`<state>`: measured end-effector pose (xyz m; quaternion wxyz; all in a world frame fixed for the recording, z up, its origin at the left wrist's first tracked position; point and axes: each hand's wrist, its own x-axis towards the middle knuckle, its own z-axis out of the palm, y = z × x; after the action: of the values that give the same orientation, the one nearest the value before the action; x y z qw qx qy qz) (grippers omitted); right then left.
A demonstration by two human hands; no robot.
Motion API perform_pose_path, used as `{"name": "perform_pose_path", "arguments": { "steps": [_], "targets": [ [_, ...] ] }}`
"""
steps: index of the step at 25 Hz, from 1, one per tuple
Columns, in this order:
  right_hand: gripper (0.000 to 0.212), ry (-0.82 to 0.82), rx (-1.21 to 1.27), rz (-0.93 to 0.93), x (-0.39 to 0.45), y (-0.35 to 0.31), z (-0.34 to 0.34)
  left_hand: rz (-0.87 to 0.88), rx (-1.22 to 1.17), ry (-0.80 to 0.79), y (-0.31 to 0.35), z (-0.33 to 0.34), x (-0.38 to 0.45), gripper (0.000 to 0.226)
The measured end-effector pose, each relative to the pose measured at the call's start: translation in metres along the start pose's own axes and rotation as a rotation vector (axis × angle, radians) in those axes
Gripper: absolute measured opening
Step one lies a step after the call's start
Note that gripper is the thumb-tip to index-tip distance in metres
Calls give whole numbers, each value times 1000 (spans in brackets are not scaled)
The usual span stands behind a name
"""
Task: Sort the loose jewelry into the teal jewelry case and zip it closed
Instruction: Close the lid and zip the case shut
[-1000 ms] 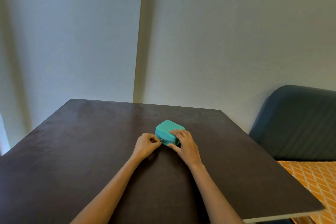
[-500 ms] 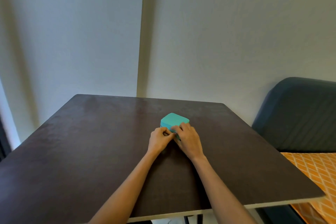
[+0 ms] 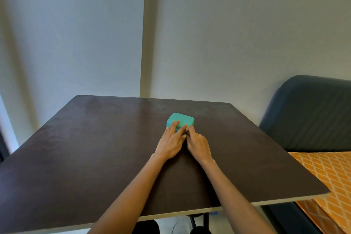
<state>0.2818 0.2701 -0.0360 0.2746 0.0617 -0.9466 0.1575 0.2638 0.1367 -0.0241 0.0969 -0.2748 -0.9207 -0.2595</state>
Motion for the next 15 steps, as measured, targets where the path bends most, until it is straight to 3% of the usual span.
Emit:
{"name": "perform_pose_path", "arguments": {
  "steps": [4, 9, 15],
  "targets": [
    [14, 18, 96, 180, 4, 21, -8, -7, 126, 33, 0, 3, 2, 52],
    [41, -97, 243, 444, 32, 32, 2, 15, 207, 60, -6, 8, 8, 53],
    [42, -302, 121, 350, 56, 51, 0, 66, 354, 175, -10, 11, 20, 46]
  ]
}}
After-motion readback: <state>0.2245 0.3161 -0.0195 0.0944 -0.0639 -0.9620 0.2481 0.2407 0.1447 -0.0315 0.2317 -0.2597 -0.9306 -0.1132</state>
